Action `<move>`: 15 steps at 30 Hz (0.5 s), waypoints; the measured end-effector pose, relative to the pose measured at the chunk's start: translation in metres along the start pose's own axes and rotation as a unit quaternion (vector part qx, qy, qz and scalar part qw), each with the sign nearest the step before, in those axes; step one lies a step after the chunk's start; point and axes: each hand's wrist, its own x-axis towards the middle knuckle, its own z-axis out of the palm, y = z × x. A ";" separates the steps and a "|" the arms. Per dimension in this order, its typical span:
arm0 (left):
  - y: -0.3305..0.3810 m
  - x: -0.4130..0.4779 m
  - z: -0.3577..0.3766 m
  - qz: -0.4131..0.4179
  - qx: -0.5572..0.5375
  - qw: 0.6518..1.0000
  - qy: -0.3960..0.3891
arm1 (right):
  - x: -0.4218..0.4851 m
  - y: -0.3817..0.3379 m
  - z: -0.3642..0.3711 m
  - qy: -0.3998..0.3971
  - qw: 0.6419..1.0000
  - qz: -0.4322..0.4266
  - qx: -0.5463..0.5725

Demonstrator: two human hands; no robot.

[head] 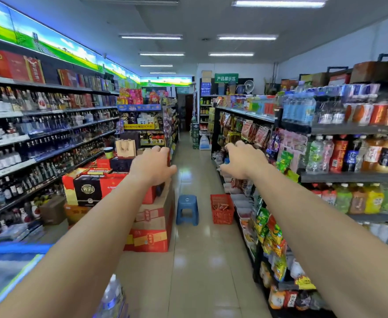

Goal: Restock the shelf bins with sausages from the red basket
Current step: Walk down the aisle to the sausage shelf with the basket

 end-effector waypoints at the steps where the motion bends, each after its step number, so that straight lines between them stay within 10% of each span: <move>1: -0.003 0.024 0.008 0.003 0.009 1.000 0.001 | 0.024 0.004 0.006 0.002 1.000 -0.003 -0.001; 15: -0.002 0.375 0.189 -0.012 0.002 1.000 -0.029 | 0.370 0.137 0.159 -0.001 1.000 0.018 -0.012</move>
